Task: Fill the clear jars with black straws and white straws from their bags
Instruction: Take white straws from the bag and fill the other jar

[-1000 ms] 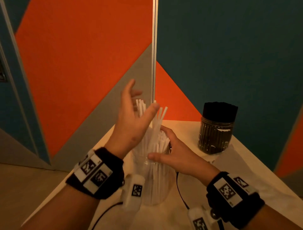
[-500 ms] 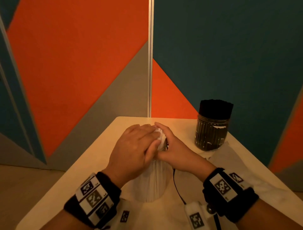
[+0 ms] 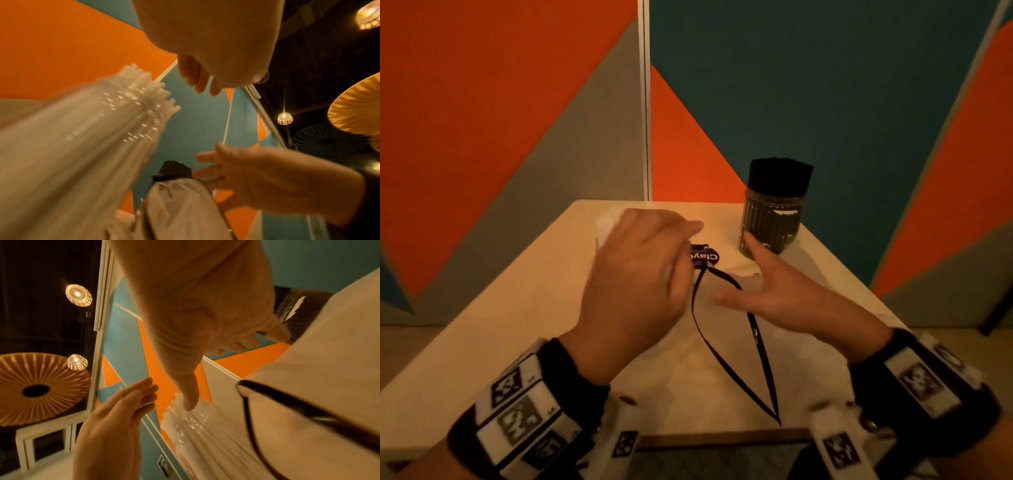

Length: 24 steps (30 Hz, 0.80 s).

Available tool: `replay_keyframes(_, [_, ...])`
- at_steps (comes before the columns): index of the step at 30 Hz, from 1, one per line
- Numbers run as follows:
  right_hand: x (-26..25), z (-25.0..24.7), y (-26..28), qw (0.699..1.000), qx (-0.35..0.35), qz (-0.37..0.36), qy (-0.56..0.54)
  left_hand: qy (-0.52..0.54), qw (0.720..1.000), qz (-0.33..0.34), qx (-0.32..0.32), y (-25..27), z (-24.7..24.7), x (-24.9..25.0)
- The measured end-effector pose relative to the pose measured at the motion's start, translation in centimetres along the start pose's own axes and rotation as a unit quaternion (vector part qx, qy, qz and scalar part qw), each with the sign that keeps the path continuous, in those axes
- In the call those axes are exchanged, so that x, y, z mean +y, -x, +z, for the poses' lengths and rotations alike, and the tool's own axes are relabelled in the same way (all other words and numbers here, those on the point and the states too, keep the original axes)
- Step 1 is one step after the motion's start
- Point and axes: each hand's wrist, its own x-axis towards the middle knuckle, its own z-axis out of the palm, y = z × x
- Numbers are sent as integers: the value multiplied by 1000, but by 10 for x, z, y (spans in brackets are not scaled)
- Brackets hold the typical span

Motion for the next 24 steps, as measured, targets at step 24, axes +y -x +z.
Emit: replay_keyframes(24, [95,47,75,975,19,137,176,141,736,-211,-628,-7,166,58])
